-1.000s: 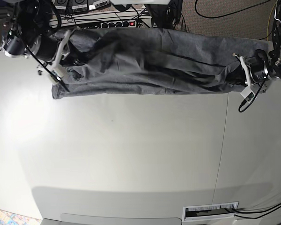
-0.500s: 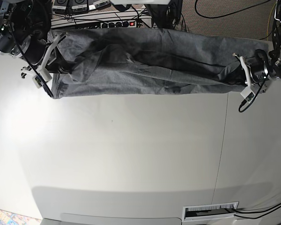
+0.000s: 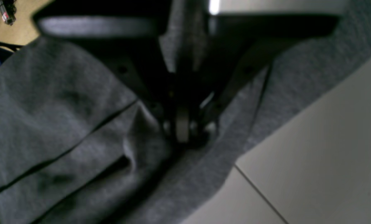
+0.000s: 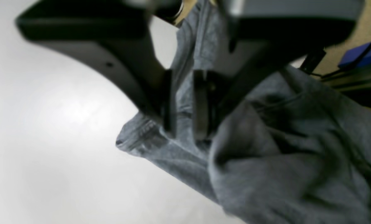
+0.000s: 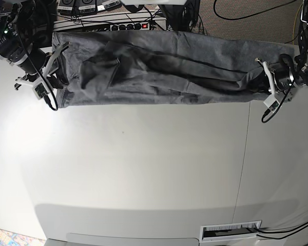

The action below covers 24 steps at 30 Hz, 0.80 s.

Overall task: Fold the T-shirt properly
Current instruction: 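Lower the folded shirt and release it with the right gripper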

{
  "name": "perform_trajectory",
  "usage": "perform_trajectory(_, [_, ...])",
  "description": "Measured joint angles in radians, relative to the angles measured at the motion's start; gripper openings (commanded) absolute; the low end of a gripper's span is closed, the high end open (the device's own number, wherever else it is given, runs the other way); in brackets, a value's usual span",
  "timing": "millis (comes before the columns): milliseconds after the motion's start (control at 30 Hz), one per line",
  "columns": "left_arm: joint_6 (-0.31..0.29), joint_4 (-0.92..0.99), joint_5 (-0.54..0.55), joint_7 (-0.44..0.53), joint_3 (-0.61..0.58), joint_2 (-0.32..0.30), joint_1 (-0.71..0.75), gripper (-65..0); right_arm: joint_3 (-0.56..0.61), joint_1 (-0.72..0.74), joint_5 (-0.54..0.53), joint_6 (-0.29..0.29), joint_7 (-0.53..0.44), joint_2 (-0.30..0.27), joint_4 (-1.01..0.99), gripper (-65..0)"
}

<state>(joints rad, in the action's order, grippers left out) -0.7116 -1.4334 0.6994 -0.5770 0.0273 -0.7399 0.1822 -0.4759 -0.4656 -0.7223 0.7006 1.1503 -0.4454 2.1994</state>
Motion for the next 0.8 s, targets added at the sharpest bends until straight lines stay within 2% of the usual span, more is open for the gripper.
perform_trajectory(100, [0.0,0.0,0.0,0.0,0.0,0.0,0.0,-65.0,0.0,0.0,0.045,0.0,-0.014,0.0,0.0,-53.6])
perform_trajectory(300, [0.0,0.0,0.001,0.0,0.0,0.0,0.0,-65.0,0.0,0.0,0.032,-0.001,-0.032,0.0,0.0,-54.5])
perform_trajectory(400, [0.0,0.0,0.007,0.0,0.0,0.0,0.0,-65.0,0.036,0.0,0.037,-0.001,-0.038,0.0,-0.014,-63.9])
perform_trajectory(433, [0.0,0.0,0.01,-0.001,0.0,0.0,0.0,-65.0,0.062,0.0,0.049,0.0,-0.051,0.0,-0.032,-65.0])
perform_trajectory(567, [0.0,0.0,0.011,-0.001,0.0,0.0,0.0,-65.0,0.183,0.0,0.156,-0.001,-0.157,0.0,-0.132,-65.0])
perform_trajectory(700, [0.0,0.0,0.011,-0.001,0.0,0.0,0.0,-65.0,0.286,0.0,0.306,-0.001,-0.286,0.0,-0.206,-65.0])
perform_trajectory(800, [0.0,0.0,0.012,-0.001,0.0,0.0,0.0,-65.0,0.34,0.033,0.4,0.0,-0.334,0.0,-0.26,-65.0])
